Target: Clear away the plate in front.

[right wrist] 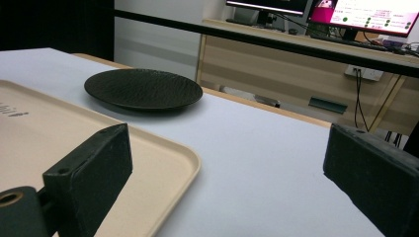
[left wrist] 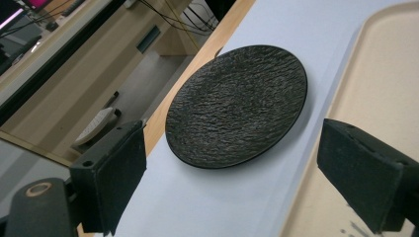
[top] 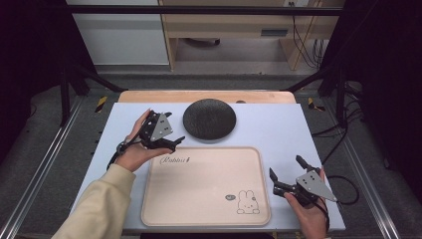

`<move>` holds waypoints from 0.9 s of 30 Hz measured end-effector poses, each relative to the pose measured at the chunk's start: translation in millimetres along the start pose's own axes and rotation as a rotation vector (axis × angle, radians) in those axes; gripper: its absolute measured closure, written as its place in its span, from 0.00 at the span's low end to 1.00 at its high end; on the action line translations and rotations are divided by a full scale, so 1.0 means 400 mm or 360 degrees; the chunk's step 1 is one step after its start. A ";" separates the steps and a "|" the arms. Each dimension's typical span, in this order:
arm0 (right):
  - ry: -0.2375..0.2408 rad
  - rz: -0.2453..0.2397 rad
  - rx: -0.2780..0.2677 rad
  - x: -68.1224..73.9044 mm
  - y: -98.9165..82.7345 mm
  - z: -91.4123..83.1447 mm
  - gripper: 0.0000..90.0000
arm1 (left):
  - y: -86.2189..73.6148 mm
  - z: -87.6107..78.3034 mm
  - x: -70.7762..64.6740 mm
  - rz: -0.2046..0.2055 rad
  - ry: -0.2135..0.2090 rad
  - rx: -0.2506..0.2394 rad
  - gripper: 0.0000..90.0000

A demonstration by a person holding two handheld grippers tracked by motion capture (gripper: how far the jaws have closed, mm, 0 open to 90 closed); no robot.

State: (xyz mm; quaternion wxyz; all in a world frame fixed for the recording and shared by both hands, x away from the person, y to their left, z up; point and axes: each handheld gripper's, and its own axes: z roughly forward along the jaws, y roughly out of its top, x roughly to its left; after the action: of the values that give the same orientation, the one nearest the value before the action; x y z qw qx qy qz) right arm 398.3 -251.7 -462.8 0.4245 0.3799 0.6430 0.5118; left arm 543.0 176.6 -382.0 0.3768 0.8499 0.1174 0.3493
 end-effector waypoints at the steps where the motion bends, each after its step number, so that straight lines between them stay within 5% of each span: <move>1: -0.0001 -0.0003 0.0000 0.002 0.000 -0.001 0.06 | 0.005 0.009 0.003 0.0023 -0.0013 0.0018 0.12; 3: -0.0001 0.0001 -0.0003 0.006 0.001 -0.004 0.06 | 0.017 0.024 0.007 0.0057 -0.0039 0.0047 0.12; 12: -0.0047 0.0024 -0.0018 0.009 0.003 -0.034 0.06 | 0.027 0.109 0.006 0.0447 -0.0077 0.0291 0.23; 18: -0.0086 0.0017 -0.0021 0.008 0.004 -0.046 0.07 | 0.015 0.145 -0.001 0.0553 -0.0072 0.0350 0.31; 22: -0.0086 -0.0006 -0.0018 0.015 0.005 -0.049 0.07 | -0.009 0.178 -0.011 0.0673 -0.0119 0.0437 0.38; 27: -0.0092 -0.0026 -0.0017 0.019 0.005 -0.052 0.07 | -0.025 0.199 -0.017 0.0744 -0.0148 0.0484 0.43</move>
State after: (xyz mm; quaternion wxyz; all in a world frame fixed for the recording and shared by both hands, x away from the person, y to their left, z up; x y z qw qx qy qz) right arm 376.4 -251.3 -459.5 0.4490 0.3870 0.6309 0.5005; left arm 592.9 135.9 -430.4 0.1592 0.9158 -0.0482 0.3657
